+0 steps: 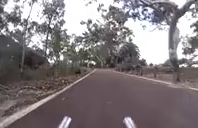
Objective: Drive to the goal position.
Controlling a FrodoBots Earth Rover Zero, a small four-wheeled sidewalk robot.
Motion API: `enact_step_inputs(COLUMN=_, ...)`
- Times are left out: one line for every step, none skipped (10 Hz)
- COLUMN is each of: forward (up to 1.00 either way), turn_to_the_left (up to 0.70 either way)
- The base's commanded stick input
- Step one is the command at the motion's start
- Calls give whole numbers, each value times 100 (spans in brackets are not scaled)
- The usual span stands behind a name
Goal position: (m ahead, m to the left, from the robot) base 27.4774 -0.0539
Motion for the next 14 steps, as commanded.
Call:
enact_step_inputs(forward=60, turn_to_the_left=0)
enact_step_inputs(forward=60, turn_to_the_left=0)
enact_step_inputs(forward=60, turn_to_the_left=0)
enact_step_inputs(forward=60, turn_to_the_left=0)
enact_step_inputs(forward=60, turn_to_the_left=0)
enact_step_inputs(forward=60, turn_to_the_left=0)
enact_step_inputs(forward=60, turn_to_the_left=0)
enact_step_inputs(forward=60, turn_to_the_left=0)
enact_step_inputs(forward=60, turn_to_the_left=0)
enact_step_inputs(forward=60, turn_to_the_left=0)
enact_step_inputs(forward=60, turn_to_the_left=0)
enact_step_inputs(forward=60, turn_to_the_left=0)
enact_step_inputs(forward=60, turn_to_the_left=0)
enact_step_inputs(forward=60, turn_to_the_left=0)
